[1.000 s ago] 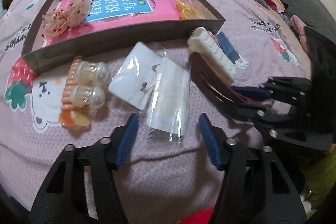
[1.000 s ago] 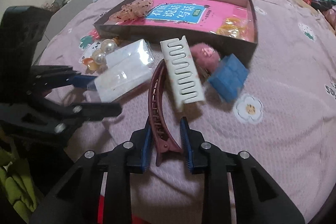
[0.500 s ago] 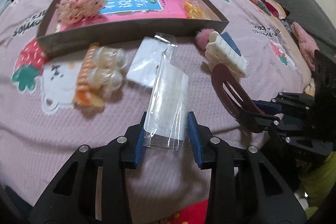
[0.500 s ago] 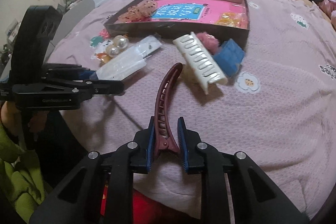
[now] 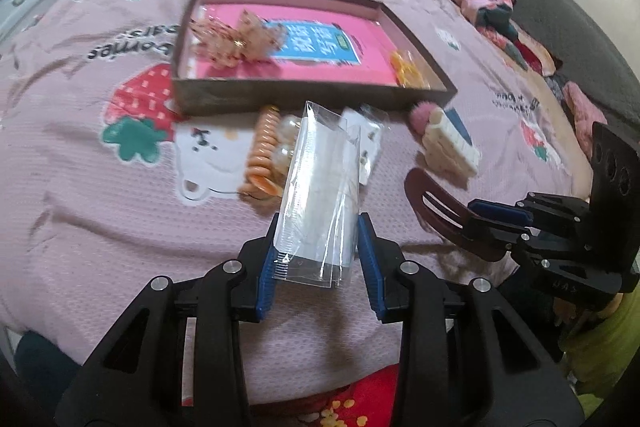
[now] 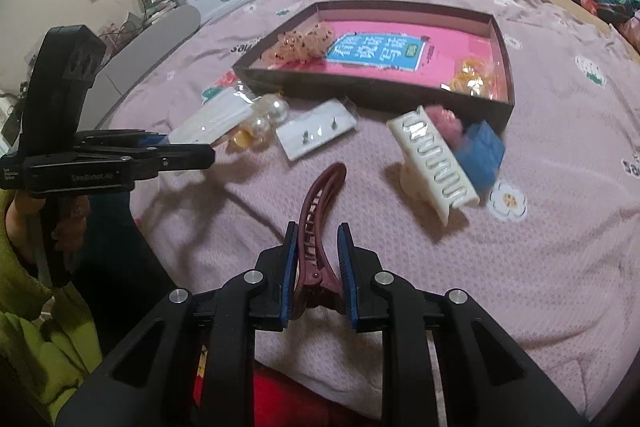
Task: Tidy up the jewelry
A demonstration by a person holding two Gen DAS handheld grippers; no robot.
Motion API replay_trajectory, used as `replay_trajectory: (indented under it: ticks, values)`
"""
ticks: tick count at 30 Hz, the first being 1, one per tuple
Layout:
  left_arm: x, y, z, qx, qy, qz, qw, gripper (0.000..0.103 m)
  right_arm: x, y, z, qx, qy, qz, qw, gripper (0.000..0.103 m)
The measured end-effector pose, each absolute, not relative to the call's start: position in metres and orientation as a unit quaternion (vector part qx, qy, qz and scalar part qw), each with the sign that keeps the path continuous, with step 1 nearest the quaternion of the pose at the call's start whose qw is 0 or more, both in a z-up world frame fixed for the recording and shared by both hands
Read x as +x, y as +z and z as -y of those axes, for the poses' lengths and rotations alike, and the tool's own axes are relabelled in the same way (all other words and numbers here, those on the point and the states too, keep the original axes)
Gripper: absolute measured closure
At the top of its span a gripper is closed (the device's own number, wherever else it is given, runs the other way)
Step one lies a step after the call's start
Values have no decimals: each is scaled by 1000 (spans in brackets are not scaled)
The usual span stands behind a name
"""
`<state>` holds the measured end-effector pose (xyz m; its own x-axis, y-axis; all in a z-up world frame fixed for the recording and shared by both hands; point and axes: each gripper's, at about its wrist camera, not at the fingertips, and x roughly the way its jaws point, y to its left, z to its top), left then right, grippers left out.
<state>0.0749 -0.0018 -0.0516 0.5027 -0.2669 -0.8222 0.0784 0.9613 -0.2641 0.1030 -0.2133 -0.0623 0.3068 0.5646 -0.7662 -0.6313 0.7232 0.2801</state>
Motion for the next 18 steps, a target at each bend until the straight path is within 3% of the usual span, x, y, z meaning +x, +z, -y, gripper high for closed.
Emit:
replay_trajectory:
  ticks: [6,7,18]
  values:
    - [76,-43,-15,-112,-88,-477,867,75,113,-64,205,-48,359,-465,808,86]
    - [76,-43,-17,-114,-87,-476,868,75,115,-67,203,-50,359,-470,805,91]
    - [81,-36,-22,-125,-91,-469,870,75,140,-97,180,-51,334,-503,796,91]
